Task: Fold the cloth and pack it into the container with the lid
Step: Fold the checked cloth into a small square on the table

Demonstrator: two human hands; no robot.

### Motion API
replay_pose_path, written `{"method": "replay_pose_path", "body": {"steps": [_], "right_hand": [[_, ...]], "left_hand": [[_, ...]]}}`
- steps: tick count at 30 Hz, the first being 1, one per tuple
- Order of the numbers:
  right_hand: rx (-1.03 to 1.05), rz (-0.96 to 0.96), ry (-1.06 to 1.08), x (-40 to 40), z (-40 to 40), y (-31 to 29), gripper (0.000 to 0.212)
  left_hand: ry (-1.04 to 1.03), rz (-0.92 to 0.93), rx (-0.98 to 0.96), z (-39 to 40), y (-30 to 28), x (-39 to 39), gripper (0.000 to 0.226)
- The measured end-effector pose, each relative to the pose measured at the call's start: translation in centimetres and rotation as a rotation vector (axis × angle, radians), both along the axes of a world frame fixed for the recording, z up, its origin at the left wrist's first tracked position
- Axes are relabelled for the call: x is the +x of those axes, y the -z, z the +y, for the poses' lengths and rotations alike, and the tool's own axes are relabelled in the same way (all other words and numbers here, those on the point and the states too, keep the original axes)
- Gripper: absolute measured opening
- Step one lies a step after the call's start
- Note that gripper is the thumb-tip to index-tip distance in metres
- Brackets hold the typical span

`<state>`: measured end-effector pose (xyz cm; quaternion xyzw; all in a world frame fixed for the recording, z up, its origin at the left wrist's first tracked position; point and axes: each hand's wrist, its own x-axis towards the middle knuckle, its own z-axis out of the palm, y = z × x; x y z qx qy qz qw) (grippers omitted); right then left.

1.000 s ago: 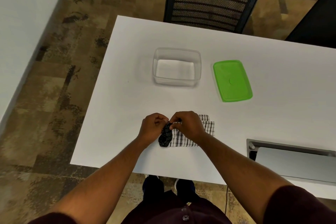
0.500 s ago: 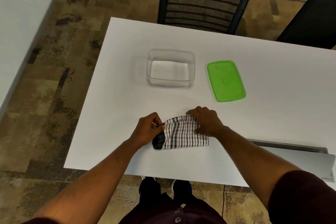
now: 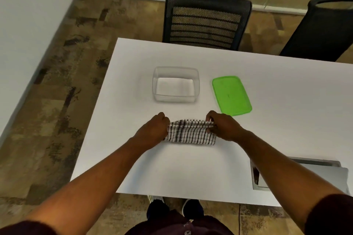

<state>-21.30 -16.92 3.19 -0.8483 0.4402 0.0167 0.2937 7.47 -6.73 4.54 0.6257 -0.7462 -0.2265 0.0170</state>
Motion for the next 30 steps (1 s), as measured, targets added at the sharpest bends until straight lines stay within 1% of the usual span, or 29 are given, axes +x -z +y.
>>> {"method": "replay_pose_path", "body": {"steps": [1,2,3,4,5,6,7,8,9,11,12,13,15,17,19,21,24,26,28,29,30], "right_hand": [[-0.124,-0.051,0.021,0.1,-0.1,-0.4,0.024],[-0.219,-0.080,0.014,0.0,-0.1,-0.6,0.023],[-0.252,-0.101,-0.002,-0.1,0.0,-0.6,0.020],[-0.214,-0.131,0.002,-0.4,0.1,-0.5,0.019],[-0.079,-0.205,0.071,-0.8,0.3,-0.4,0.019],[0.126,-0.328,0.207,-1.2,0.5,-0.5,0.020],[0.329,-0.447,0.334,-1.8,0.7,-0.3,0.020],[0.476,-0.546,0.424,-2.2,1.0,-0.1,0.018],[0.548,-0.612,0.481,-2.3,1.5,0.2,0.018],[0.651,-0.749,0.607,-1.5,2.8,1.1,0.020],[0.656,-0.809,0.684,-0.8,3.5,1.3,0.021],[0.601,-0.822,0.751,-0.1,4.1,1.7,0.022],[0.437,-0.750,0.859,1.1,5.1,2.4,0.024],[0.320,-0.655,0.931,1.8,5.7,2.7,0.030],[0.246,-0.554,0.960,1.7,6.1,2.8,0.039],[0.195,-0.446,0.969,1.4,6.5,3.0,0.051],[0.149,-0.291,1.016,1.3,7.2,3.8,0.063],[0.115,-0.228,1.000,0.9,8.2,4.7,0.064],[0.137,-0.174,0.921,0.1,9.3,5.8,0.060],[0.174,-0.118,0.859,-0.4,10.0,6.3,0.054],[0.212,-0.063,0.798,-0.9,10.5,6.8,0.042]], "left_hand": [[-0.028,0.033,-0.086,-0.2,-0.2,0.1,0.022],[-0.054,0.072,-0.130,-0.3,-0.3,0.1,0.024],[-0.089,0.135,-0.123,-0.2,-0.3,0.2,0.023],[-0.149,0.225,-0.078,0.1,-0.1,0.4,0.020],[-0.232,0.337,-0.015,0.3,0.2,0.7,0.015],[-0.329,0.451,0.030,0.5,0.6,0.9,0.012],[-0.434,0.551,0.051,0.6,1.0,1.1,0.012],[-0.536,0.635,0.066,0.7,1.4,0.9,0.012],[-0.613,0.707,0.075,0.9,1.8,0.5,0.013],[-0.694,0.760,0.028,1.1,2.5,-1.1,0.014],[-0.726,0.751,-0.029,1.2,2.7,-2.1,0.013],[-0.753,0.742,-0.098,1.3,2.9,-3.0,0.014],[-0.761,0.718,-0.221,1.3,2.8,-4.3,0.025],[-0.735,0.625,-0.268,1.2,2.9,-4.3,0.026],[-0.693,0.528,-0.255,1.3,3.3,-3.8,0.023],[-0.644,0.473,-0.236,1.8,3.9,-3.4,0.020],[-0.651,0.462,-0.215,2.7,5.0,-3.6,0.019],[-0.672,0.496,-0.183,3.4,5.8,-3.8,0.020],[-0.663,0.488,-0.117,4.3,7.0,-3.7,0.023],[-0.656,0.464,-0.060,4.9,7.7,-3.5,0.023],[-0.641,0.426,0.002,5.6,8.2,-3.2,0.021]]}}
